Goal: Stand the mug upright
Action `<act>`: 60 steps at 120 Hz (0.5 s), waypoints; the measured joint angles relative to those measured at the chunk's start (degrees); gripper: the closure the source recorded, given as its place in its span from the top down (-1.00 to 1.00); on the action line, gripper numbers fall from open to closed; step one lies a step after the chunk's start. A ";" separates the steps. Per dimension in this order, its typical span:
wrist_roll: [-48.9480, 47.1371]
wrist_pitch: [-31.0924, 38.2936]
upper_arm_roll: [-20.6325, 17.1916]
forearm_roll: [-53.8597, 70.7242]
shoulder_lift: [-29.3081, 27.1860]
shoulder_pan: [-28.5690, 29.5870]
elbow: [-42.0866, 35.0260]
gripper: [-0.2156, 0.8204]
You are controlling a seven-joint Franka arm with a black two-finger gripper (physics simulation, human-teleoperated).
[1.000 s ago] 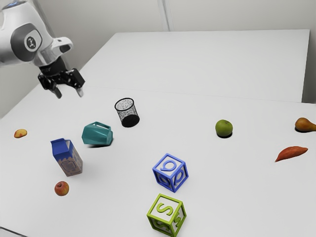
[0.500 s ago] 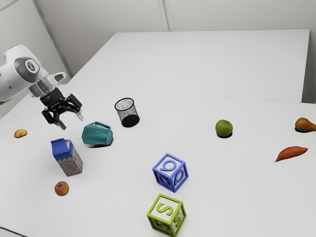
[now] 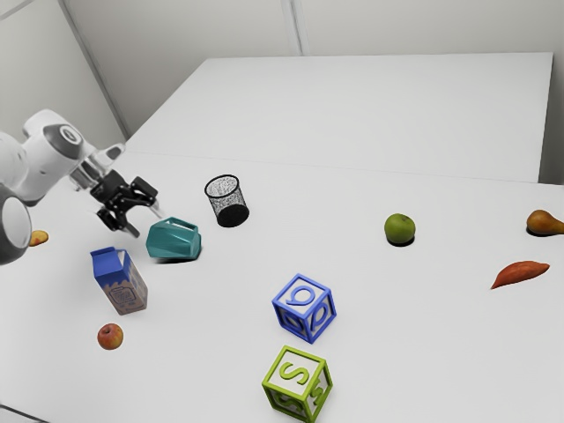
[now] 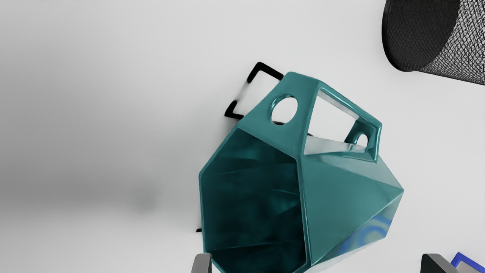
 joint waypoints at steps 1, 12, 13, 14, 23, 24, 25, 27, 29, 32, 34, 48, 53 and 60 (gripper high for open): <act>0.10 0.01 0.00 -0.21 0.09 0.00 0.01 0.58; 1.11 0.10 -0.06 -2.20 0.76 0.01 0.04 0.58; 1.19 0.10 -0.07 -2.39 0.79 0.01 0.01 0.58; 1.27 0.10 -0.07 -2.57 0.82 0.01 -0.02 0.58; 1.91 0.02 -0.21 -4.55 1.17 -0.05 -0.35 0.58; 1.97 0.01 -0.22 -4.77 1.21 -0.05 -0.37 0.58; 2.04 0.00 -0.24 -4.98 1.25 -0.06 -0.41 0.58; 2.16 -0.02 -0.28 -5.37 1.35 -0.06 -0.46 0.58; 2.29 -0.05 -0.31 -5.75 1.48 -0.07 -0.51 0.58; 2.47 -0.08 -0.37 -6.34 1.66 -0.08 -0.61 0.58; 2.59 -0.10 -0.39 -6.84 1.86 -0.10 -0.77 0.58; 3.33 -0.03 -0.72 -9.54 3.13 -0.37 -1.26 0.58; 3.54 0.01 -0.77 -10.01 3.29 -0.41 -1.24 0.56; 3.79 0.08 -0.83 -10.15 3.23 -0.47 -1.05 0.33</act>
